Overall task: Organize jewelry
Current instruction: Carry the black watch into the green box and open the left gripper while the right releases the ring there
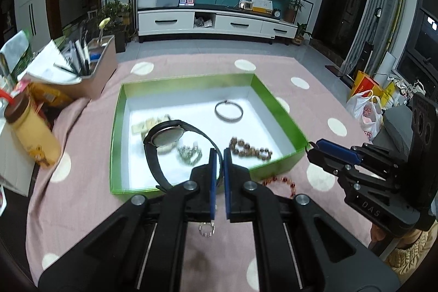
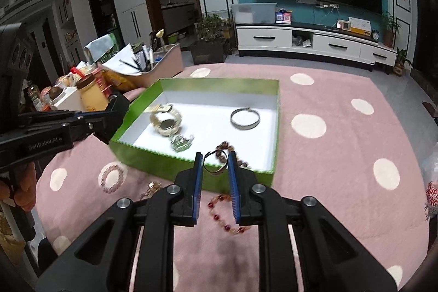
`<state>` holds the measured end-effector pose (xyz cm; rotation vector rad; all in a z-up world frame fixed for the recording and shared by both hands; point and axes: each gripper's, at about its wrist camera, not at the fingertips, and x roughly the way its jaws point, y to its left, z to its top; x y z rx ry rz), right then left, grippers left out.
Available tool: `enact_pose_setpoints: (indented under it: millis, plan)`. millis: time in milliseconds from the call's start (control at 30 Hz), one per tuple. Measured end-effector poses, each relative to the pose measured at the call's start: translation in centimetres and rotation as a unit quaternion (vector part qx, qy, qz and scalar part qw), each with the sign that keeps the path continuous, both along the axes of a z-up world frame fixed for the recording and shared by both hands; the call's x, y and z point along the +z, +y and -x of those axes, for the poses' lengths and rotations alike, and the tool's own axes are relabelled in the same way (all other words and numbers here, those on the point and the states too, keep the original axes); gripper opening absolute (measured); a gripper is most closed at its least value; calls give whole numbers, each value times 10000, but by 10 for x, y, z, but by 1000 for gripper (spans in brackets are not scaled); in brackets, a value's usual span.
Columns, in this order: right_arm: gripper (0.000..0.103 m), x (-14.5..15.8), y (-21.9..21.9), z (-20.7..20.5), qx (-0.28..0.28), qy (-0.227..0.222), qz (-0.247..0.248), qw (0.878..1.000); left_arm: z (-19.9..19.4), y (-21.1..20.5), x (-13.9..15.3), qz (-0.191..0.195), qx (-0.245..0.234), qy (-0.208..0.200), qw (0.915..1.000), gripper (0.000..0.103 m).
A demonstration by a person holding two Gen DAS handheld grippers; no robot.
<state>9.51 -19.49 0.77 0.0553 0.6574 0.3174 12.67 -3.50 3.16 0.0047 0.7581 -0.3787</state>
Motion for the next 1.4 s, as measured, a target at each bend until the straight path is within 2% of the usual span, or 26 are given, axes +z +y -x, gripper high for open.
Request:
enact_pose_setpoints:
  millis: [300, 767, 1400]
  plan:
    - [18, 8, -12, -23, -167, -100, 7, 9998, -41, -21, 7, -171, -1, -37, 9998, 4]
    - [18, 0, -11, -66, -171, 58, 129, 9998, -106, -42, -24, -476, 73, 363, 9982, 4]
    - [18, -15, -4, -106, -222, 307, 159, 9992, -142, -54, -54, -666, 120, 681, 9954, 5]
